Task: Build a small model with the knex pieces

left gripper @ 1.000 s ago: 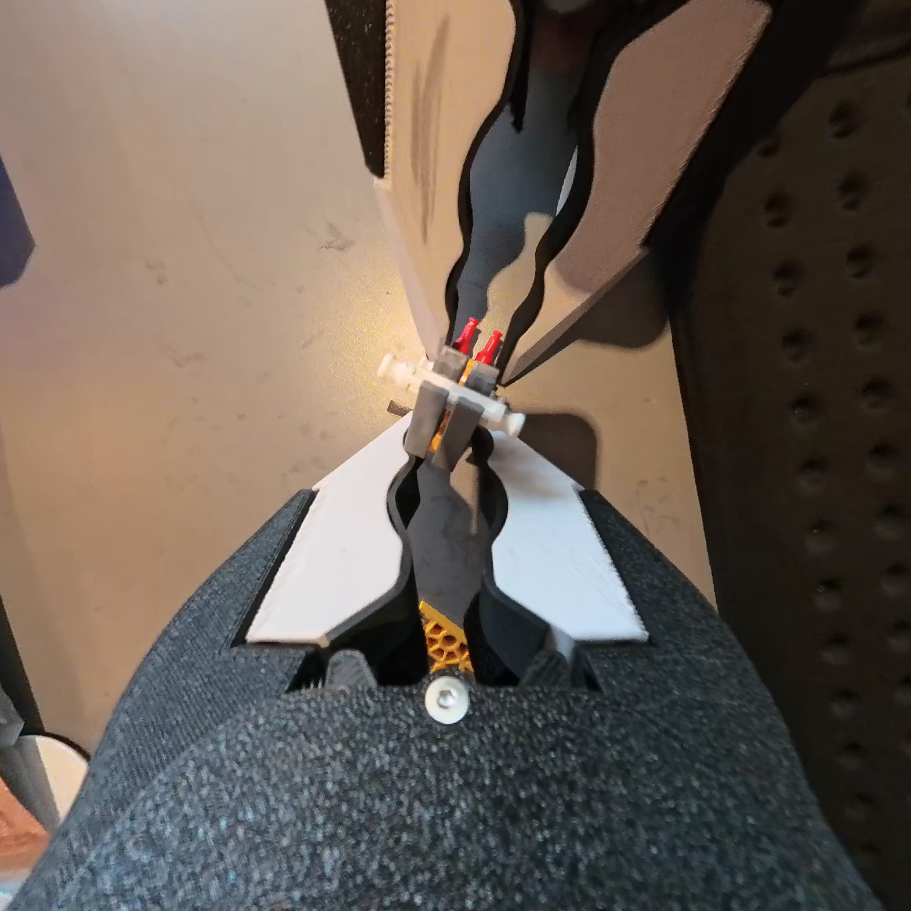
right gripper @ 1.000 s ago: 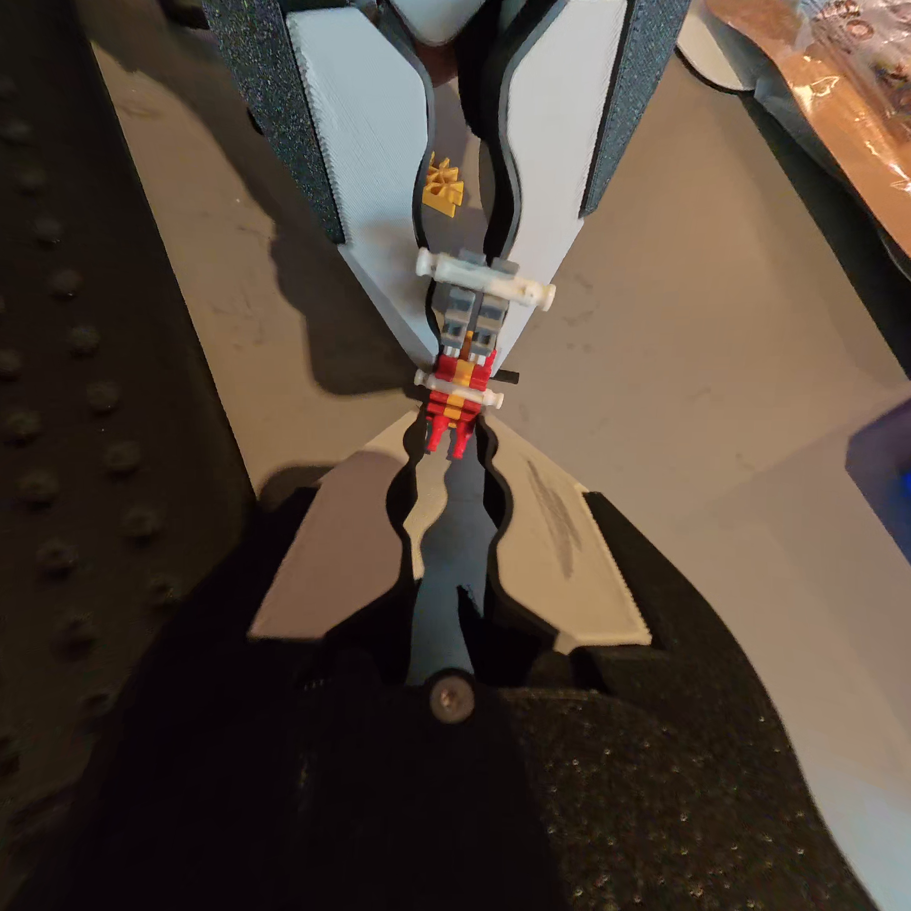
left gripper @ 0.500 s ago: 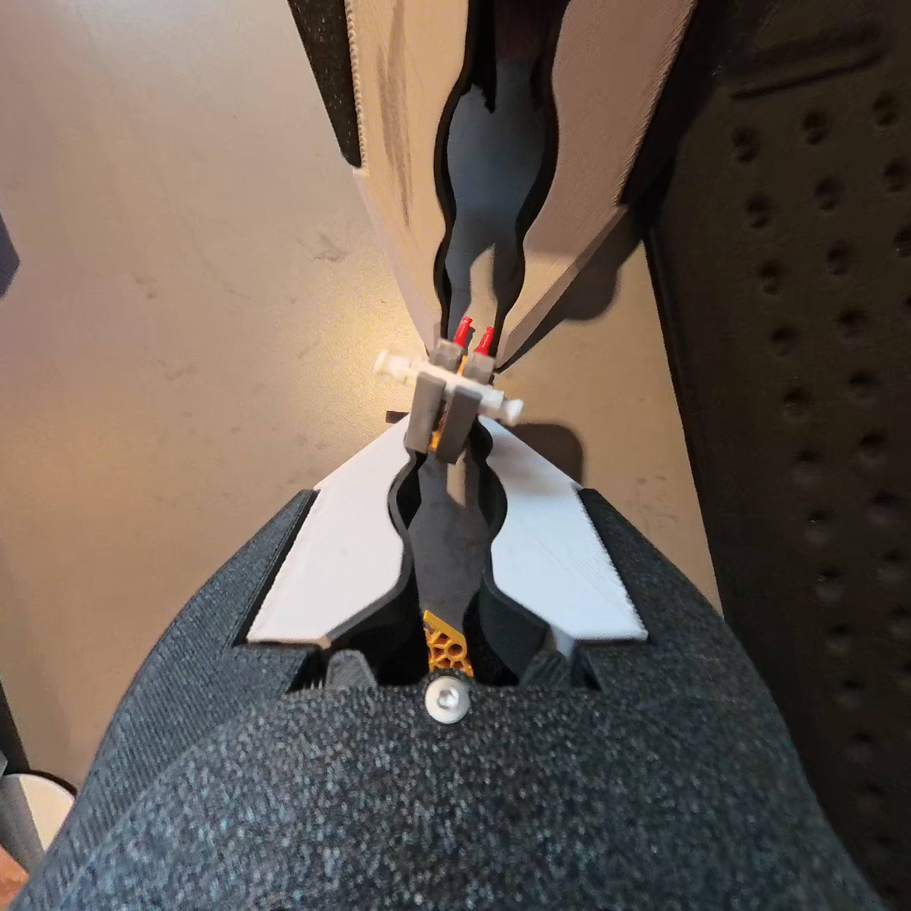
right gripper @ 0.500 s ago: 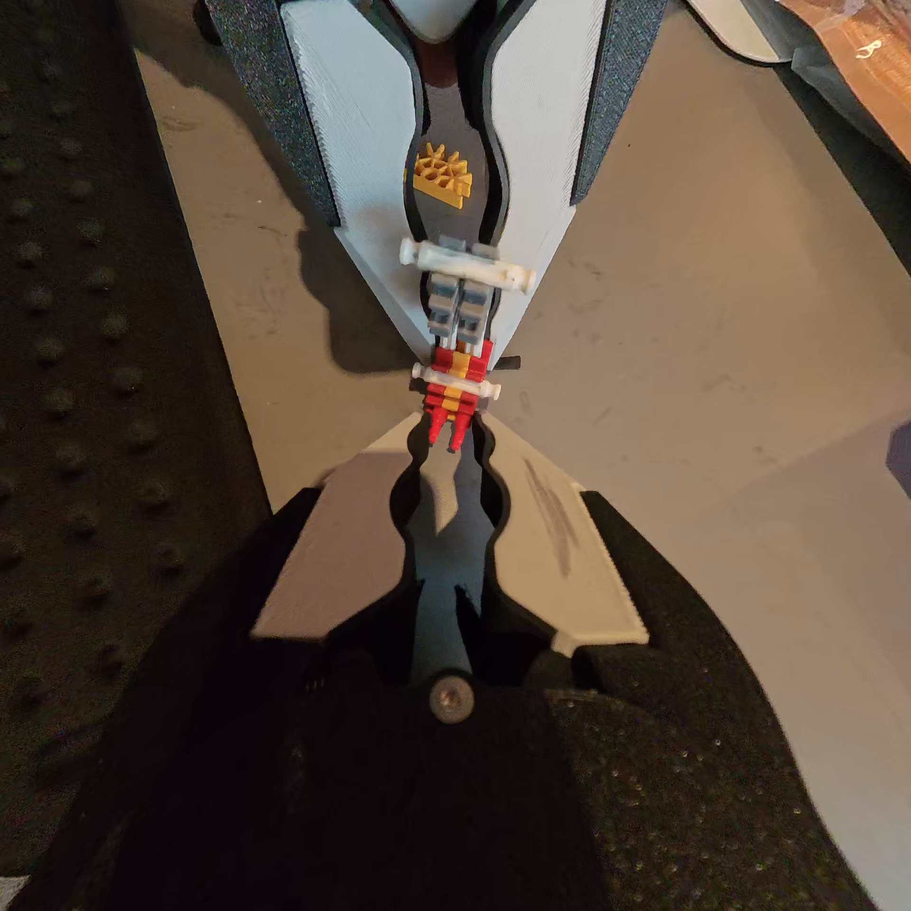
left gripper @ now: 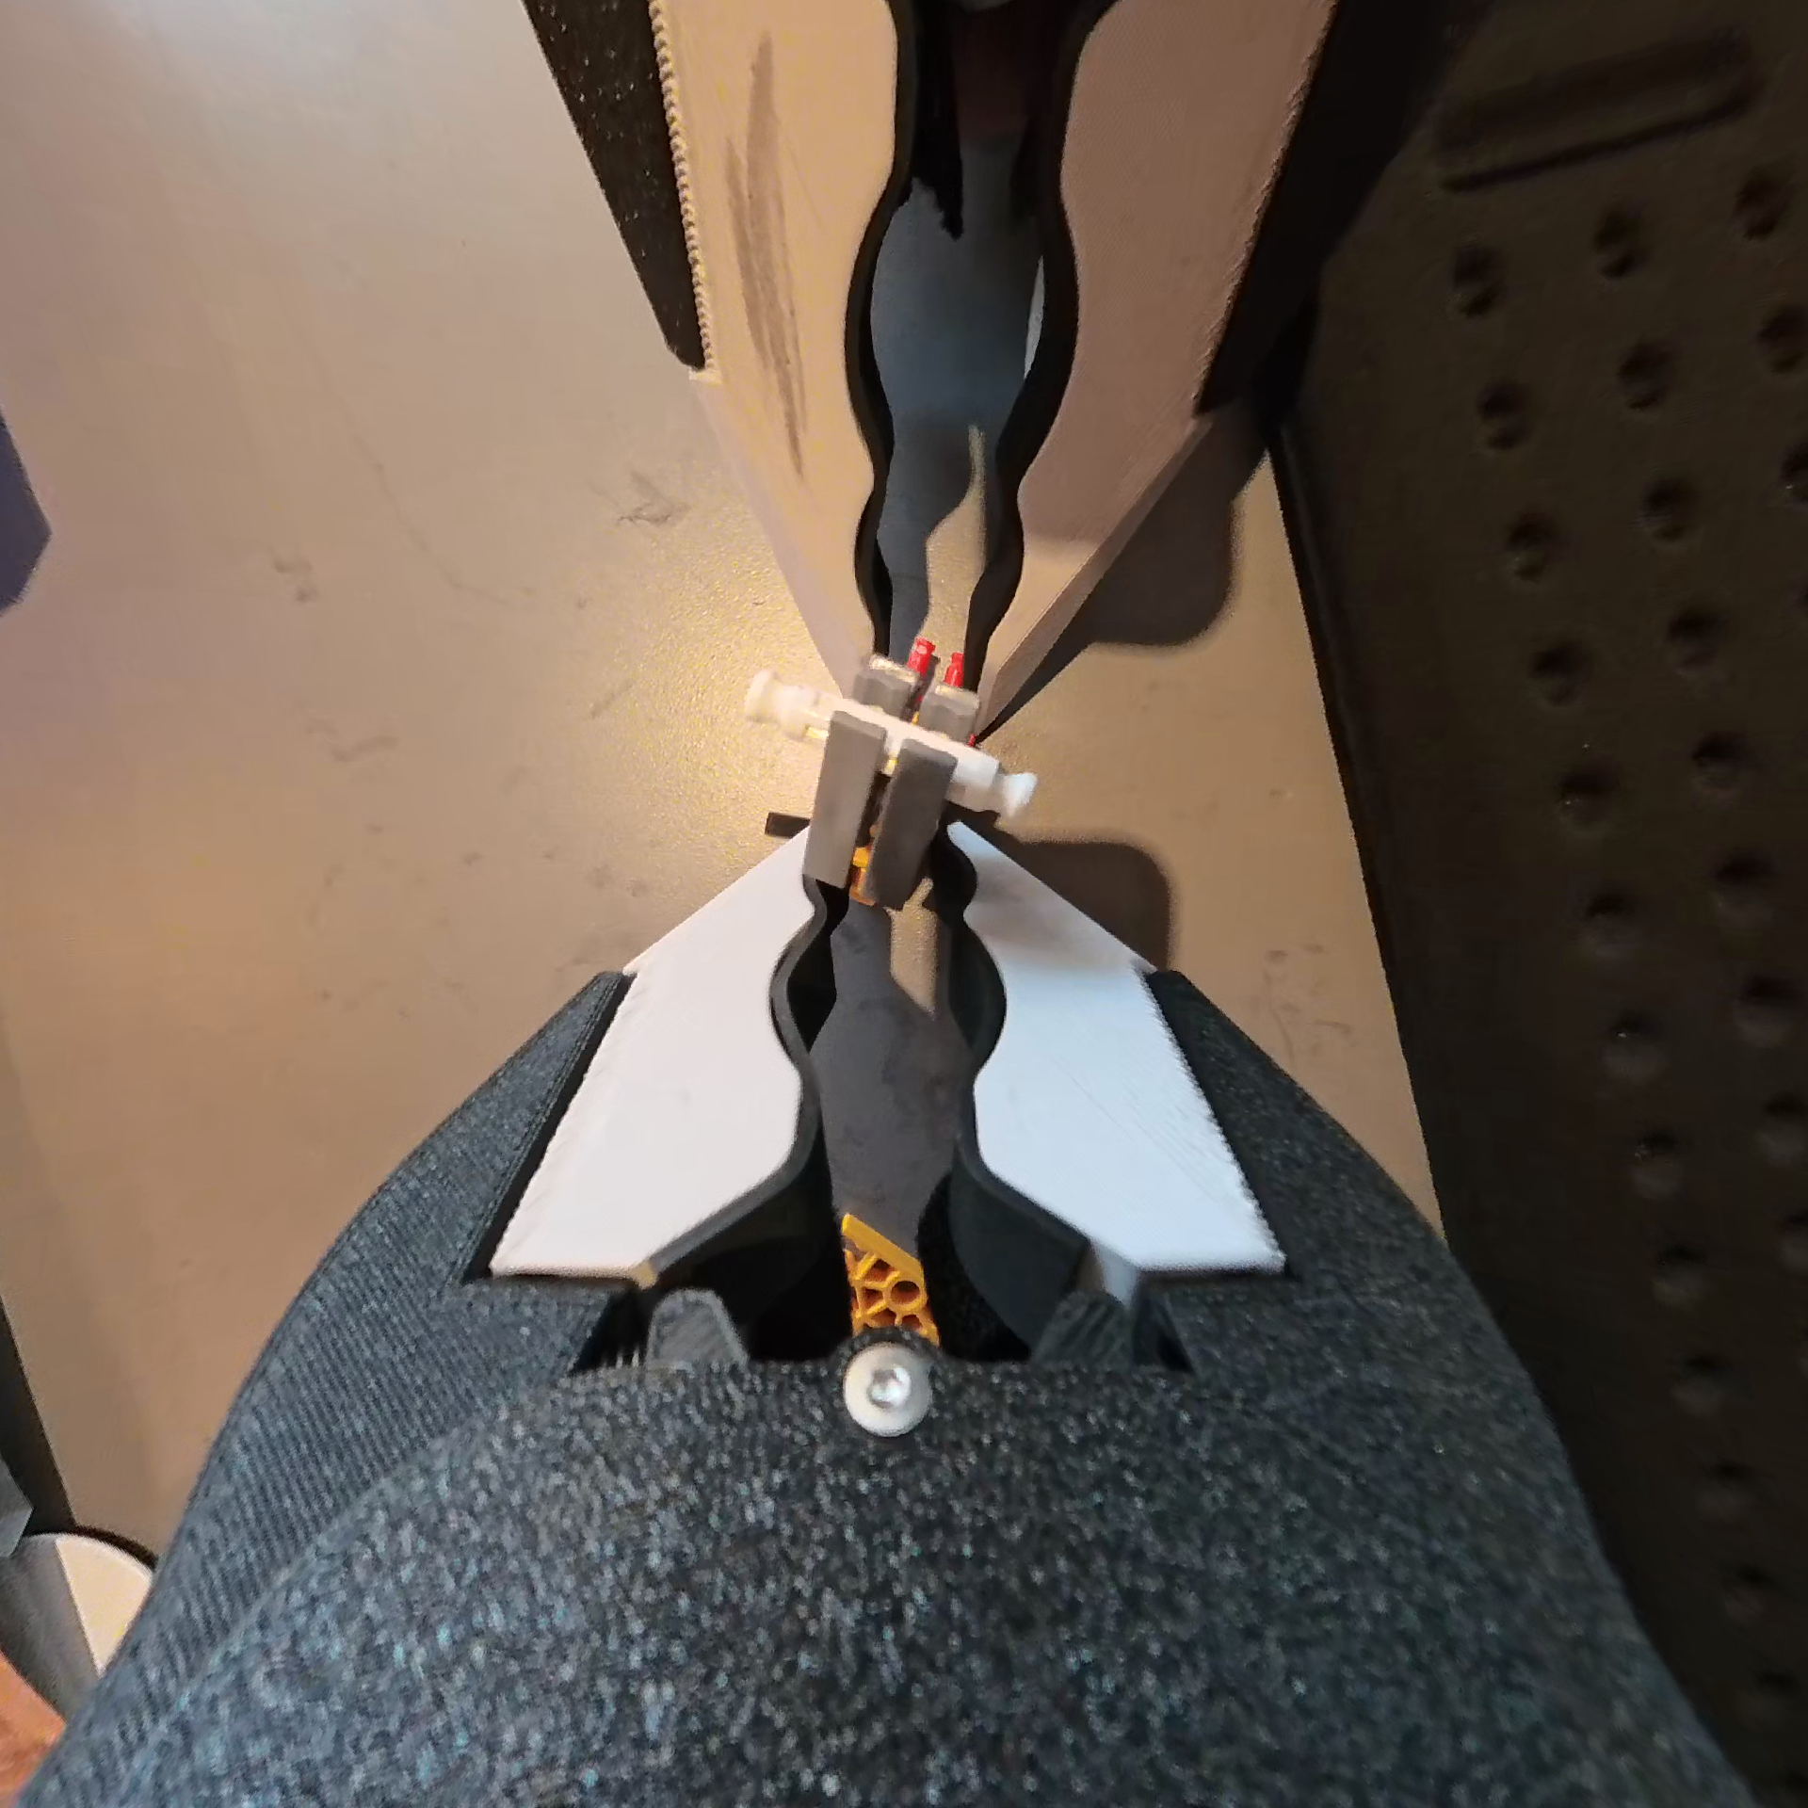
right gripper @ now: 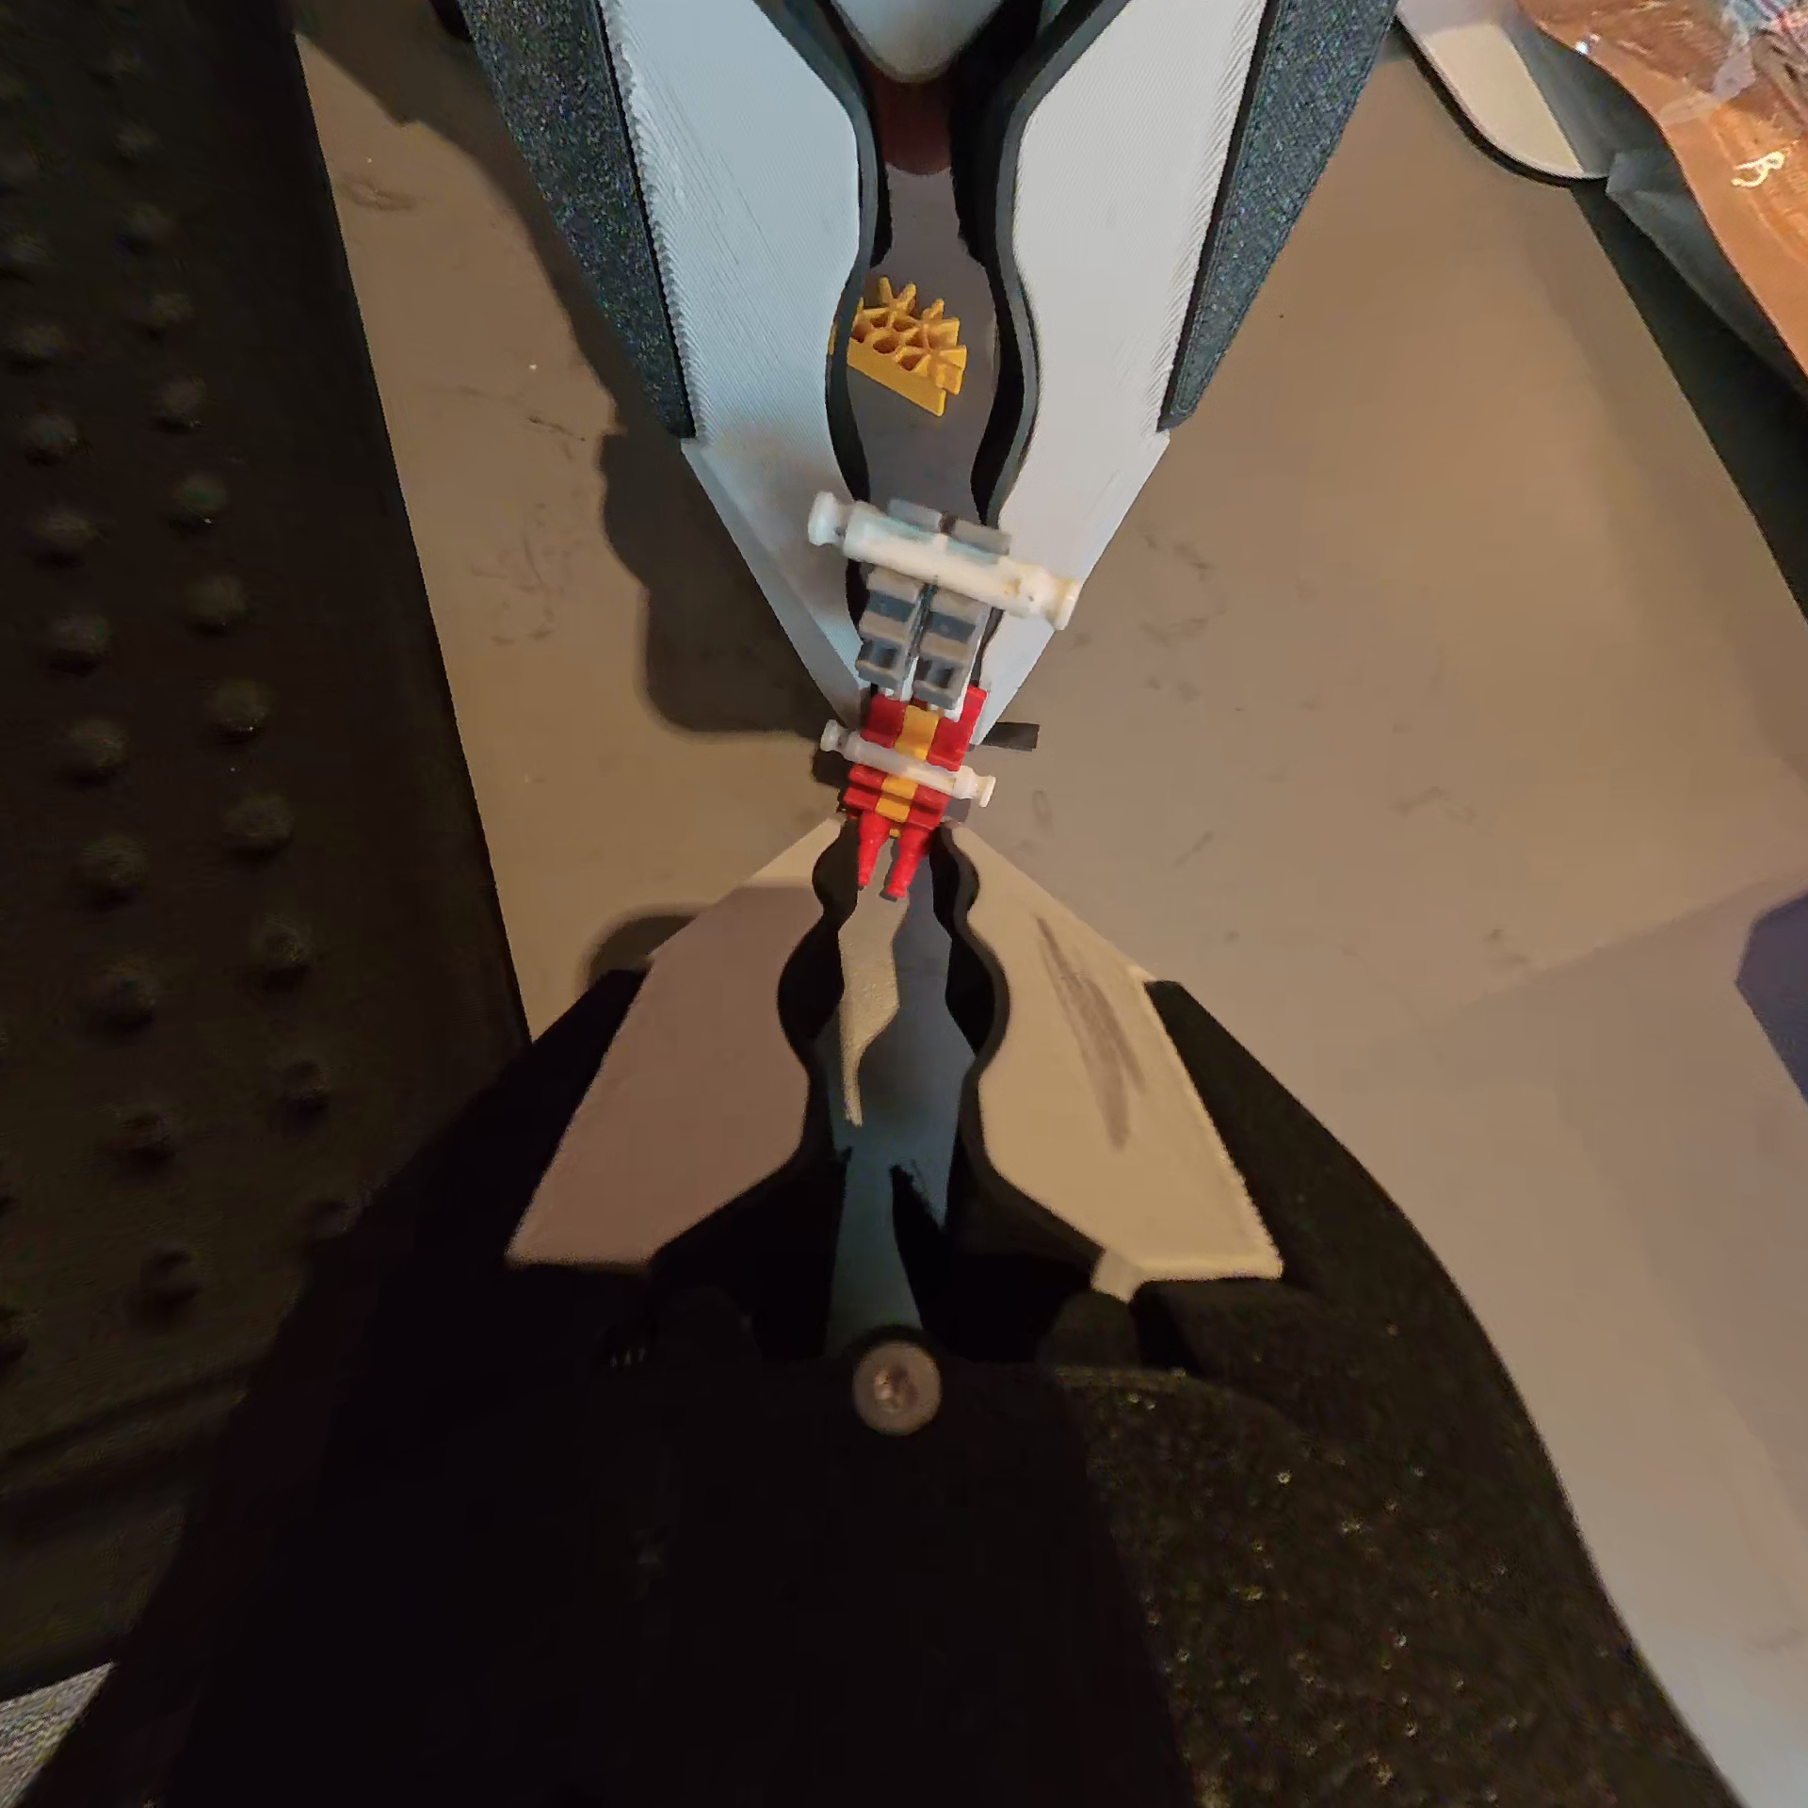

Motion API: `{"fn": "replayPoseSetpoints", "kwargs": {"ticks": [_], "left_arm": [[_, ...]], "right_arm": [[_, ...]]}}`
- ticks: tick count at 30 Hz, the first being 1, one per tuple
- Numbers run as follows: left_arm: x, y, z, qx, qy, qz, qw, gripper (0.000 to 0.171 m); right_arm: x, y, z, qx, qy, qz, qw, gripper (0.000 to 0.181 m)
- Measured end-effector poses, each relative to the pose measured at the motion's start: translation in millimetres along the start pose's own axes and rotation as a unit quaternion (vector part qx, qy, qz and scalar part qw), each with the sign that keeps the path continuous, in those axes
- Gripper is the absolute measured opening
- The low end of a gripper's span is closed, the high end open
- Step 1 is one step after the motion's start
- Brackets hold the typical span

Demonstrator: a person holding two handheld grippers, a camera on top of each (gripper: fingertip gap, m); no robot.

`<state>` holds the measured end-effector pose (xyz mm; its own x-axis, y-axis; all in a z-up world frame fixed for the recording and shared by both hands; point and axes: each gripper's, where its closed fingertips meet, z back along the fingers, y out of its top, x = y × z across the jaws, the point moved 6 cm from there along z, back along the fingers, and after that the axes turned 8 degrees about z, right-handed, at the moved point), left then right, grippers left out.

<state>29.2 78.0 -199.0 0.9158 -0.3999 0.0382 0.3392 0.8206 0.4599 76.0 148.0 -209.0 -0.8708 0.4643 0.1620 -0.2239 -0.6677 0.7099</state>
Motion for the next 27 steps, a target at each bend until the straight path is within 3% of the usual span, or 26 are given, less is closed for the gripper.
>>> {"fn": "replayPoseSetpoints", "kwargs": {"ticks": [5, 9, 14, 21, 27], "left_arm": [[-1, -1, 0, 0.012, -0.003, 0.004, 1.000, 0.013], [-3, -4, 2, 0.025, 0.011, -0.010, 1.000, 0.013], [-6, -5, 2, 0.029, 0.006, -0.061, 0.998, 0.014], [-9, -2, 2, 0.007, 0.009, -0.117, 0.993, 0.017], [-18, -2, 15, -0.019, 0.044, -0.111, 0.993, 0.035]], "right_arm": [[-1, 0, 1, -0.007, -0.002, -0.014, 1.000, 0.016], [-3, -2, 9, -0.015, -0.030, -0.024, 0.999, 0.038], [-8, 0, 3, -0.025, -0.049, -0.030, 0.998, 0.020], [-12, -2, 5, -0.024, -0.066, -0.053, 0.996, 0.017], [-12, -2, 6, -0.026, -0.076, -0.052, 0.995, 0.018]]}}
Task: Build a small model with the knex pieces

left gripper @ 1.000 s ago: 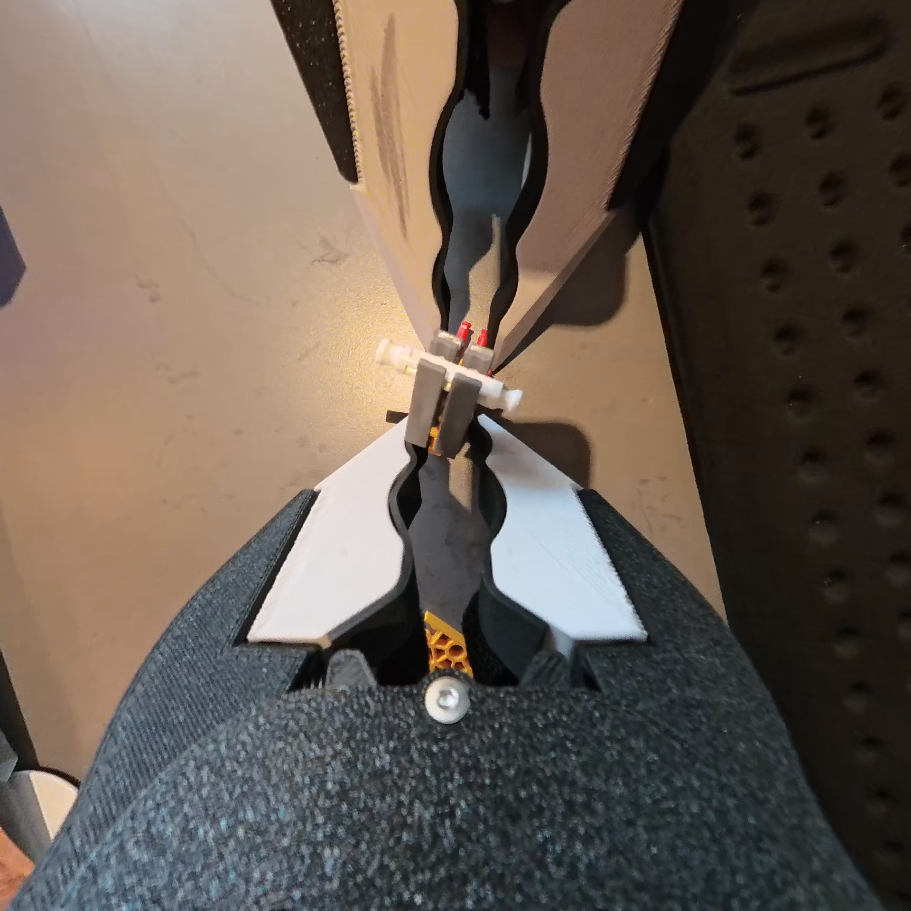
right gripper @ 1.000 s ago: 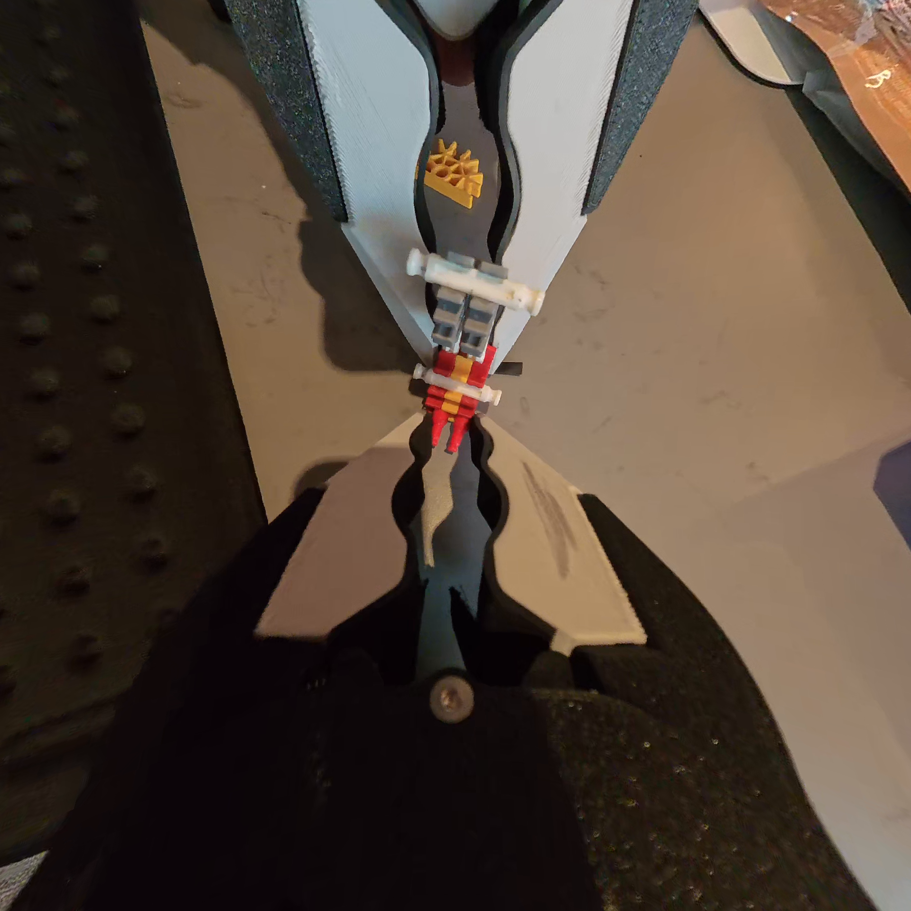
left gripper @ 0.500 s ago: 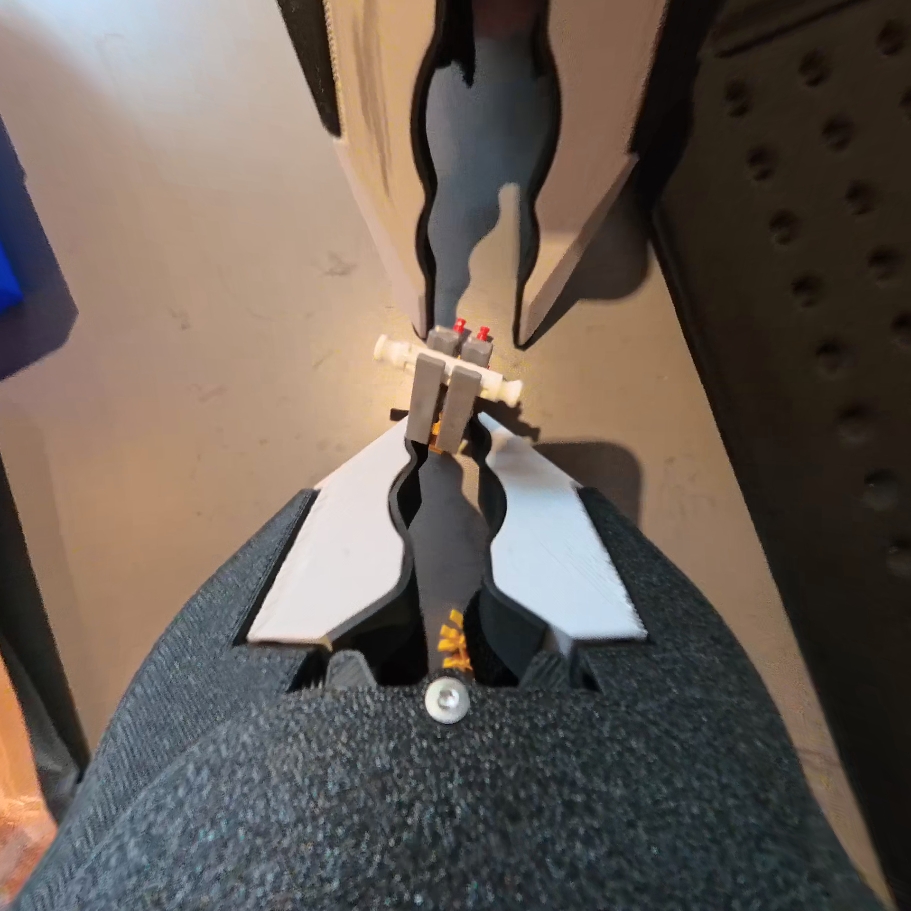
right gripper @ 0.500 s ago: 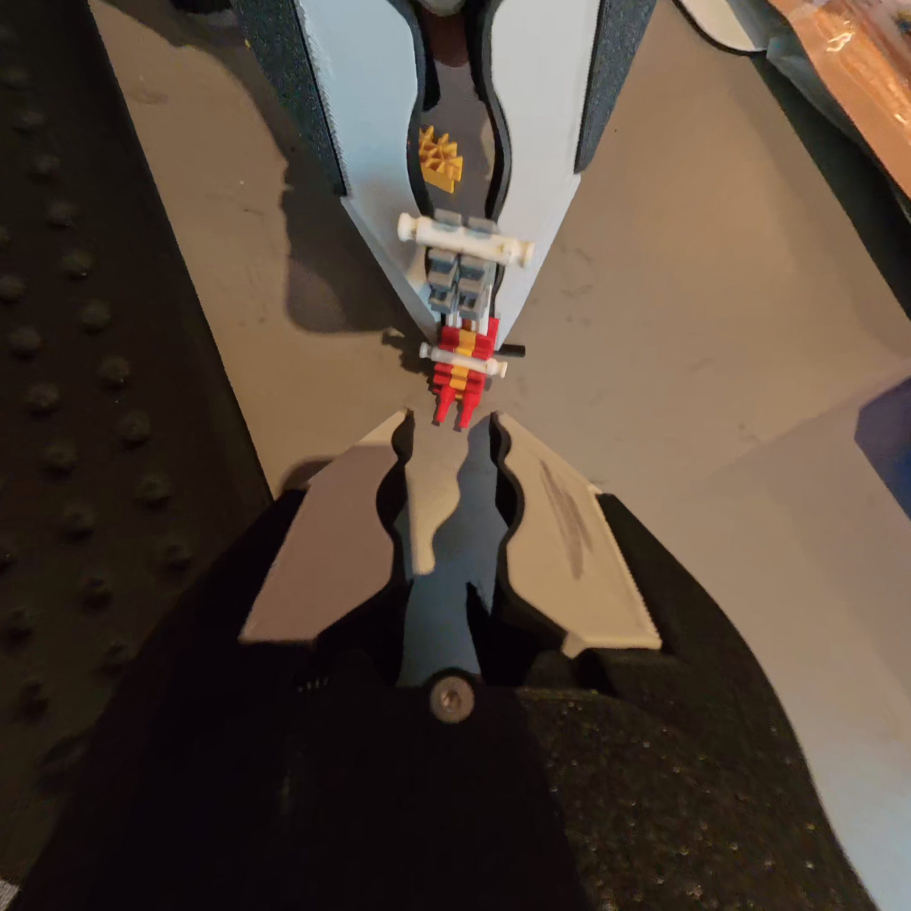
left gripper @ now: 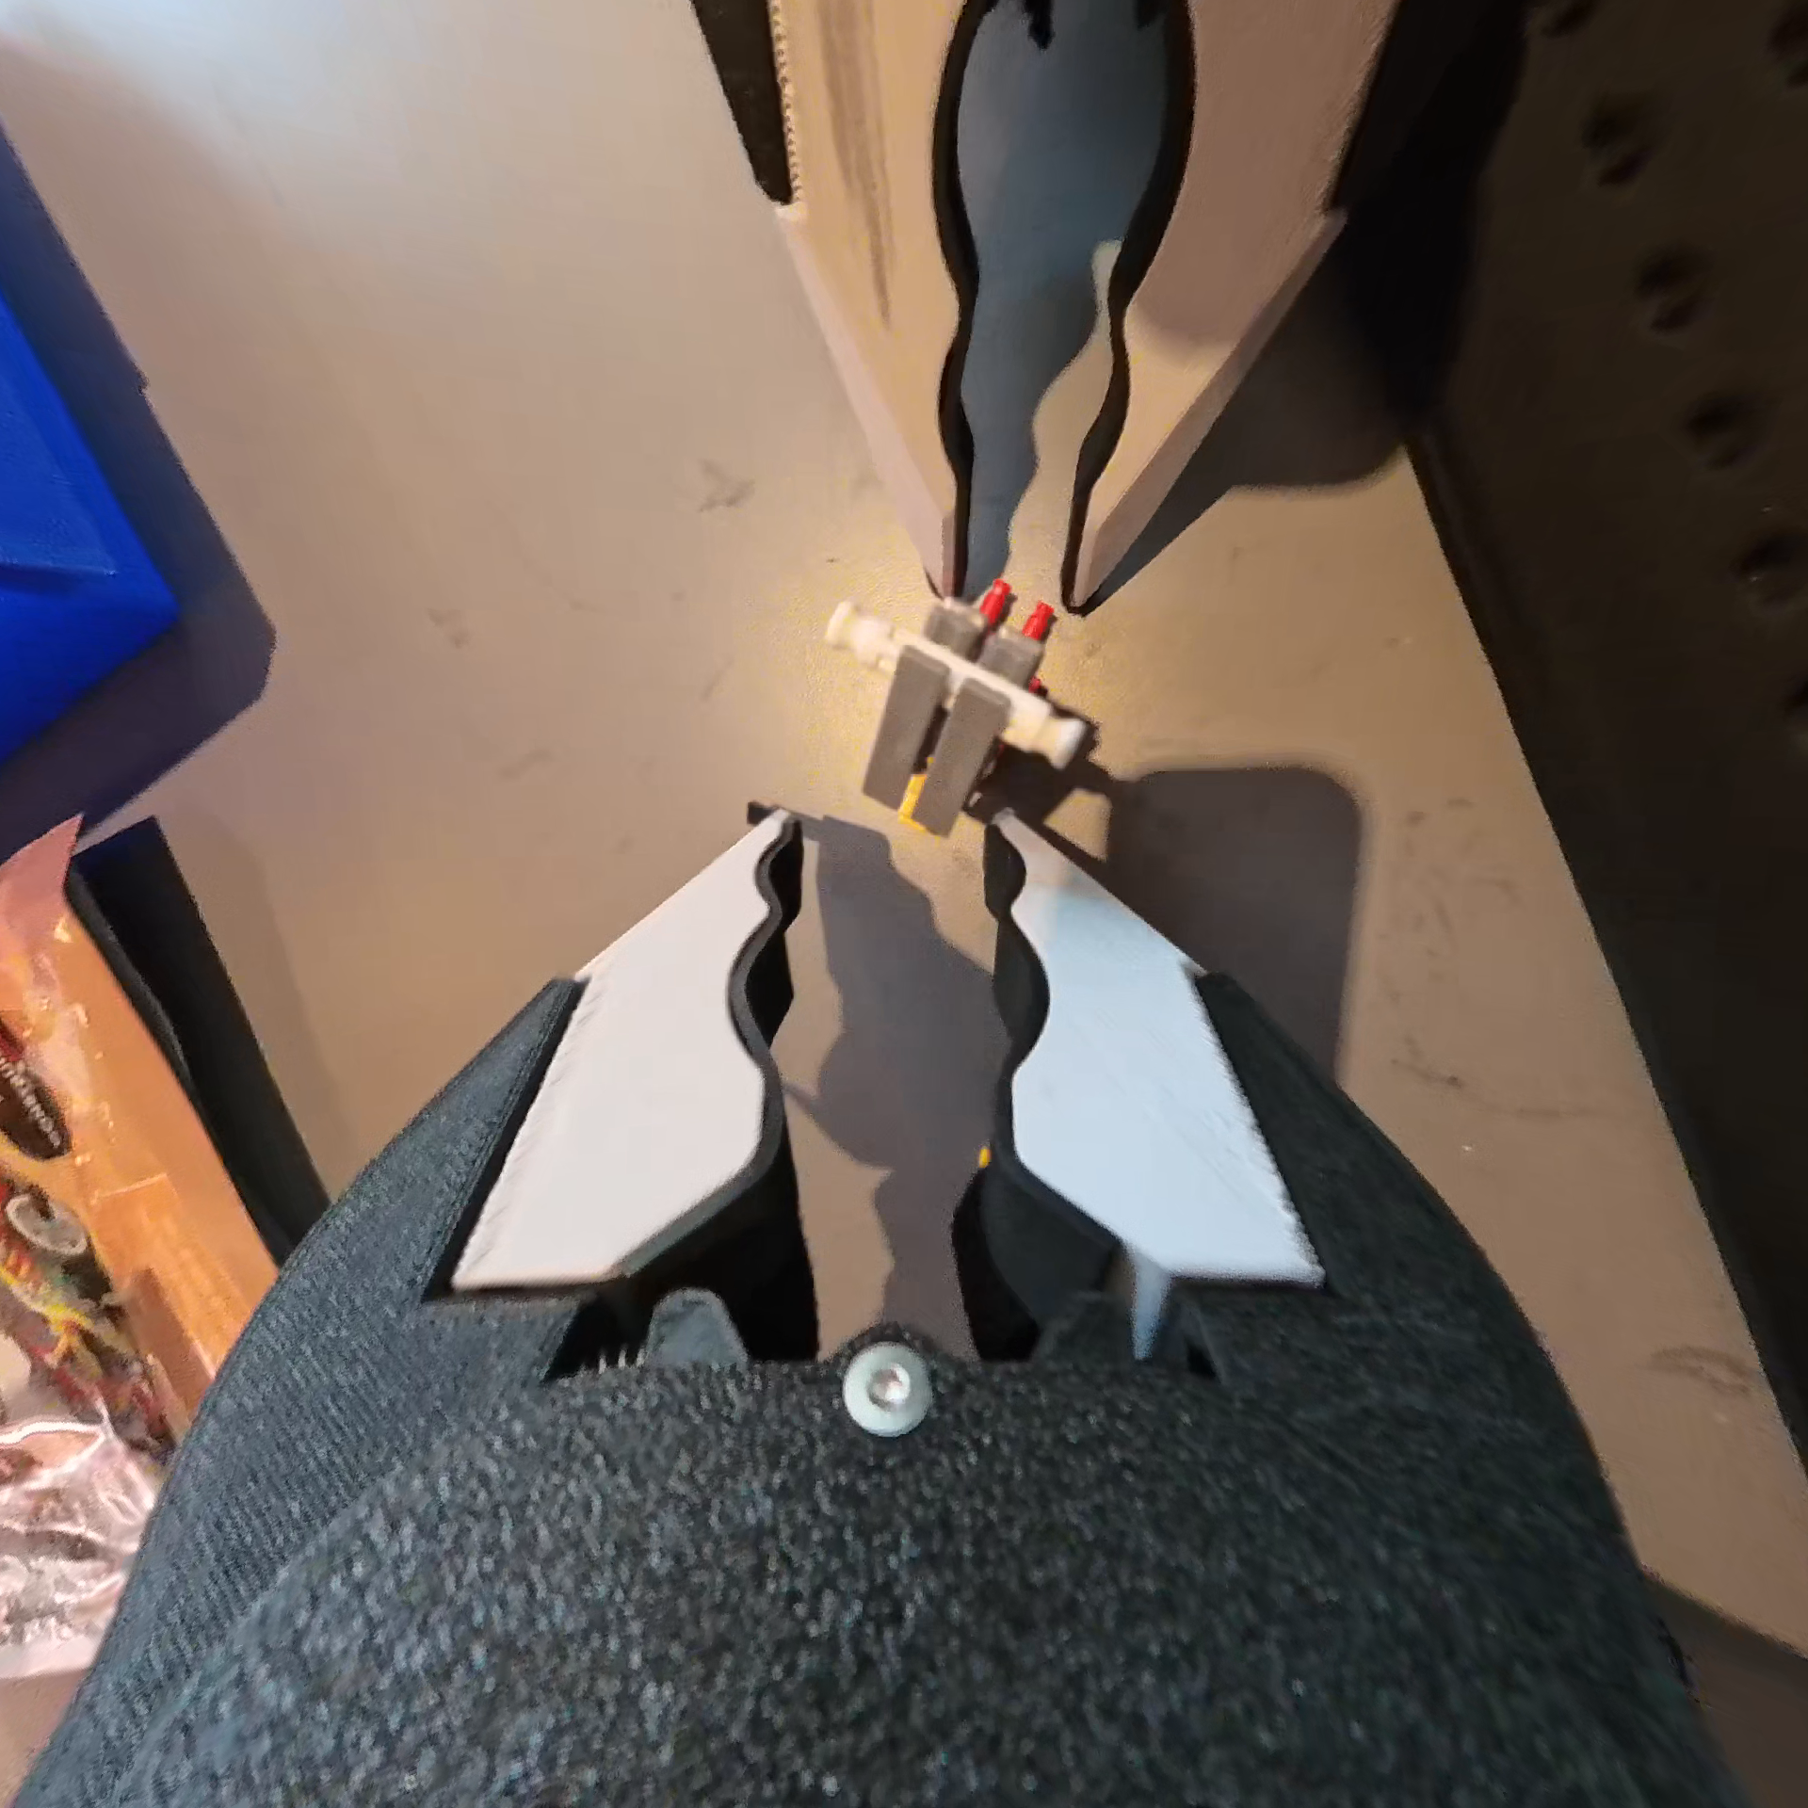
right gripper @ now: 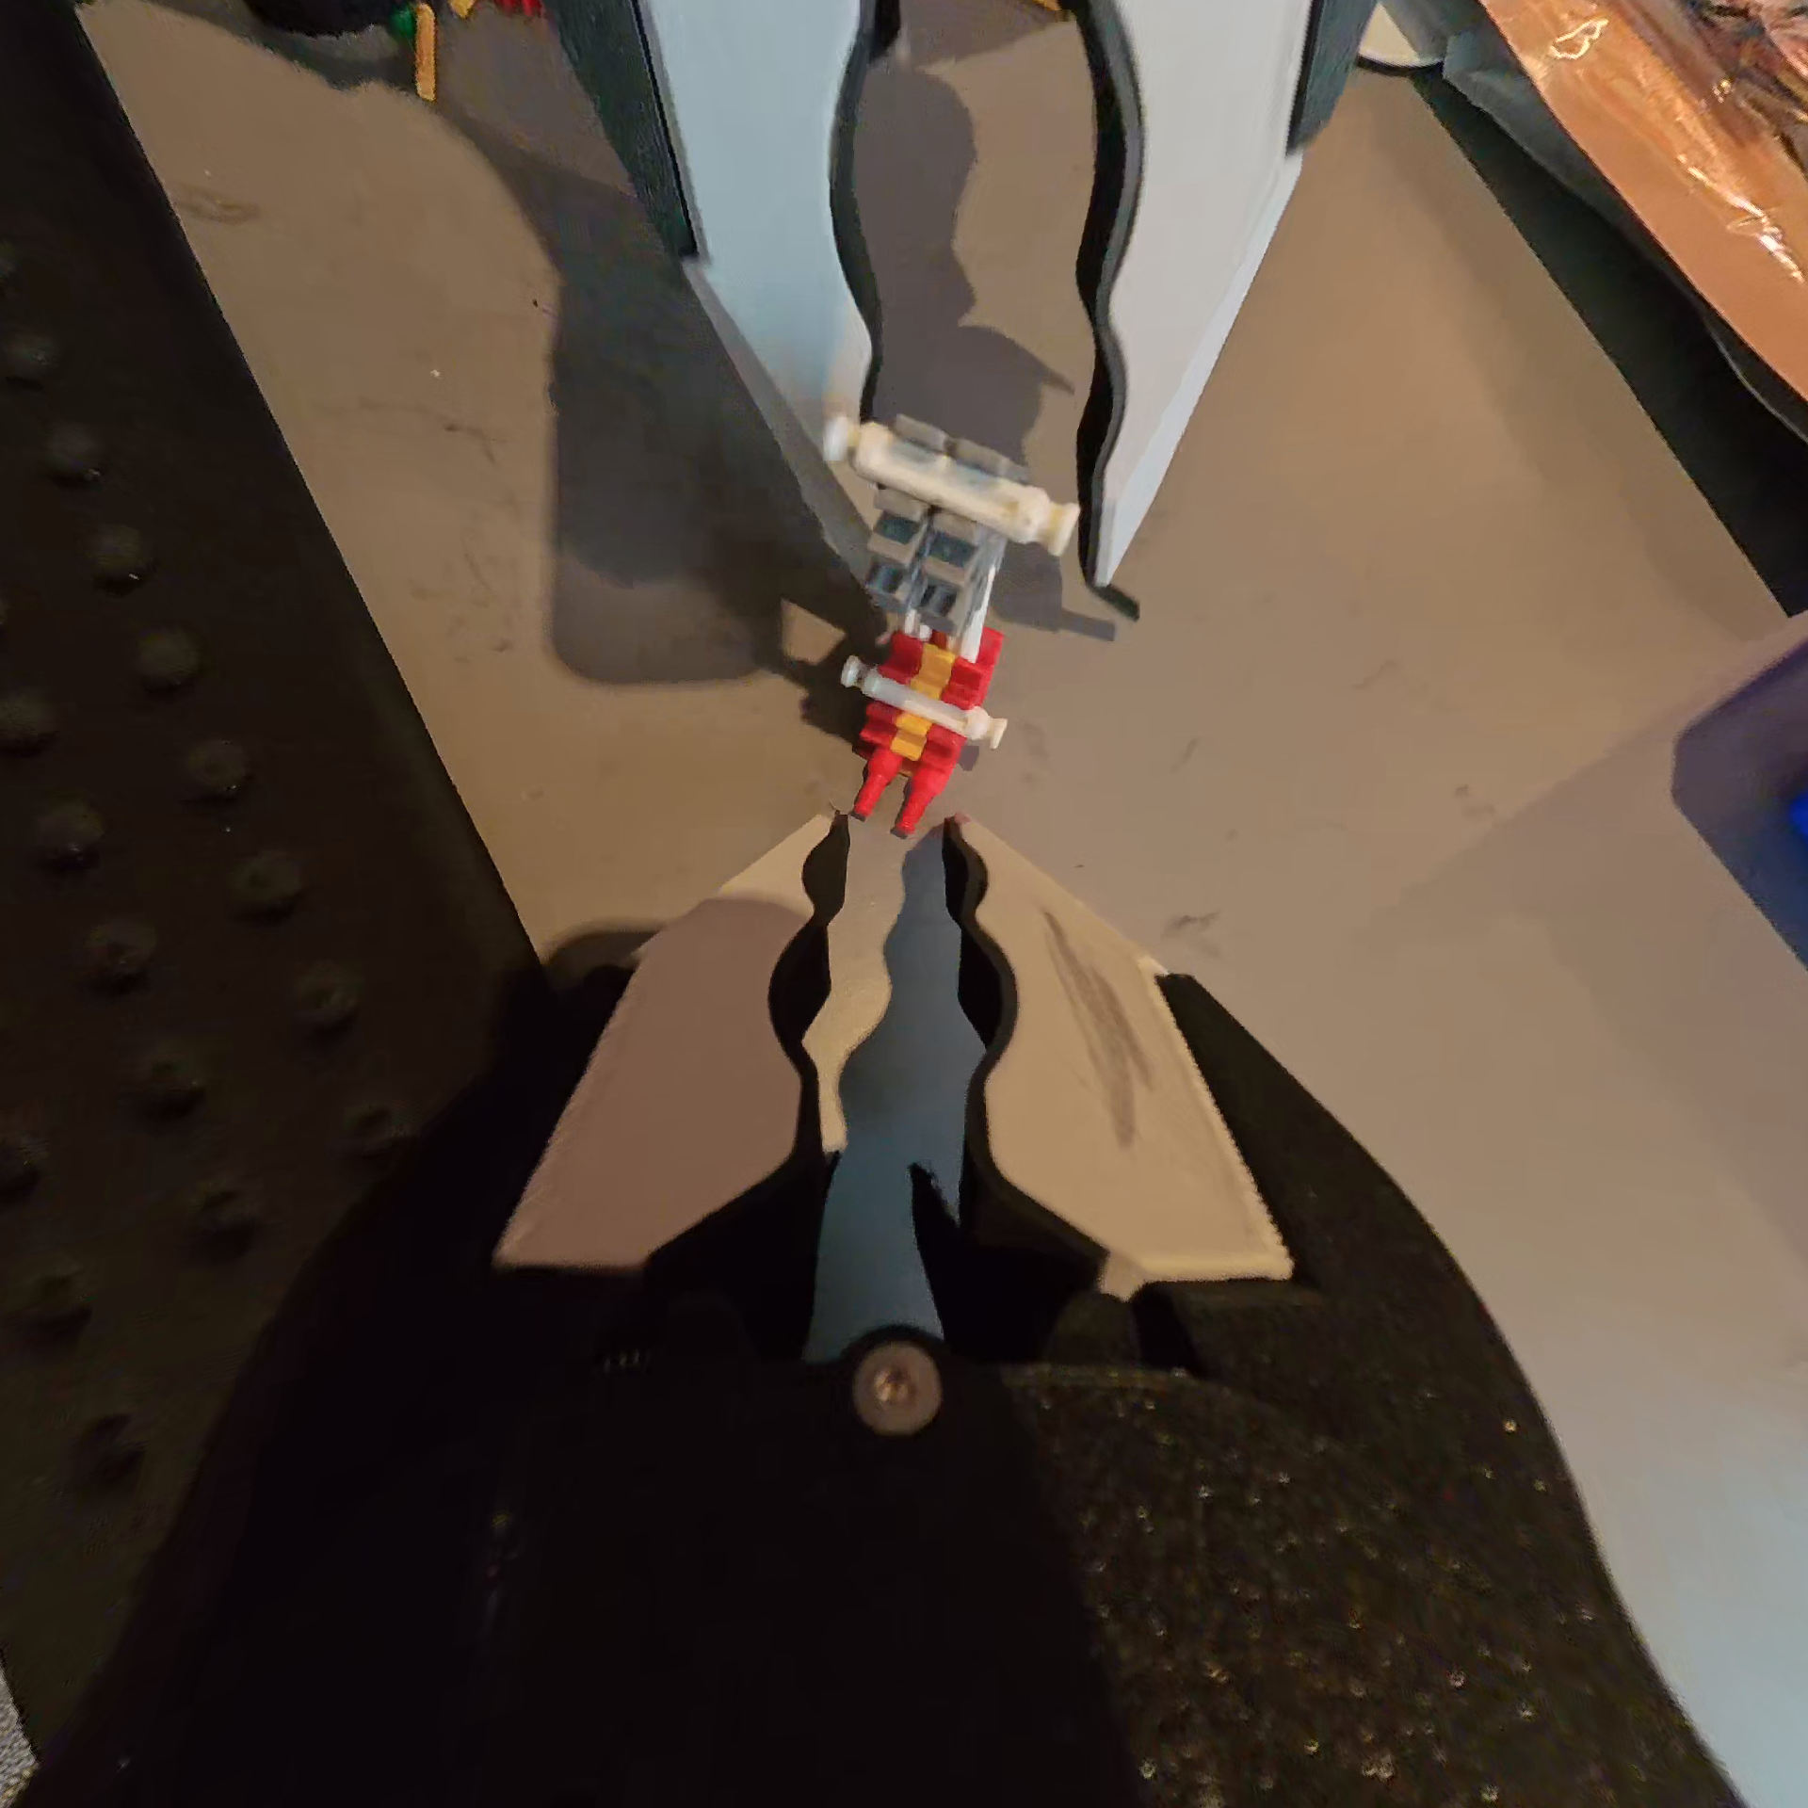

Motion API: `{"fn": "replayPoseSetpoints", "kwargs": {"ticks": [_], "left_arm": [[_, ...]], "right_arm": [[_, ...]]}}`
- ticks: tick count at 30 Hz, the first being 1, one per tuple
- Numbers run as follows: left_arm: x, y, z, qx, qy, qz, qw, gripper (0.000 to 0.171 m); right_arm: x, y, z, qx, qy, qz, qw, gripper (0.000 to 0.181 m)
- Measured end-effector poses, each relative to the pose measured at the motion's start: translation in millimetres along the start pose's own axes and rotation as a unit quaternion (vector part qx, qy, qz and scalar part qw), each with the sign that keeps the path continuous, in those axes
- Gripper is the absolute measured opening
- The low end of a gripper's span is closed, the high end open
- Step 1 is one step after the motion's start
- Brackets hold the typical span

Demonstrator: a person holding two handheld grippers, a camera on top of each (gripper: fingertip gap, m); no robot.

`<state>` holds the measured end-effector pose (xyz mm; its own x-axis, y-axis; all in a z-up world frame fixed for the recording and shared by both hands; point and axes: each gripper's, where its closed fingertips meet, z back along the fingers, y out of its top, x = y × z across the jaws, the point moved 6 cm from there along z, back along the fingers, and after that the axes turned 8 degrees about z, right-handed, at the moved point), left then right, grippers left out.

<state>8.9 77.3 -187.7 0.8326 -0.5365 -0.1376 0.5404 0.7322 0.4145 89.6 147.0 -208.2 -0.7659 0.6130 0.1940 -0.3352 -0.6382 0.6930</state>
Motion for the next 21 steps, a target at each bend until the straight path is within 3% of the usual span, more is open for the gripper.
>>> {"fn": "replayPoseSetpoints", "kwargs": {"ticks": [5, 11, 16, 21], "left_arm": [[10, -3, 34, 0.009, 0.029, 0.021, 0.999, 0.039], [49, -17, 104, 0.035, 0.073, 0.040, 0.996, 0.039], [74, -74, 171, -0.005, 0.145, 0.084, 0.986, 0.037], [97, -148, 232, -0.053, 0.201, 0.160, 0.965, 0.036]], "right_arm": [[1, -1, 12, 0.007, -0.027, 0.003, 1.000, 0.021], [3, 19, 52, 0.041, -0.099, 0.022, 0.994, 0.023], [-24, 68, 62, 0.121, -0.082, 0.077, 0.986, 0.023], [-69, 108, 17, 0.113, -0.014, 0.147, 0.983, 0.022]]}}
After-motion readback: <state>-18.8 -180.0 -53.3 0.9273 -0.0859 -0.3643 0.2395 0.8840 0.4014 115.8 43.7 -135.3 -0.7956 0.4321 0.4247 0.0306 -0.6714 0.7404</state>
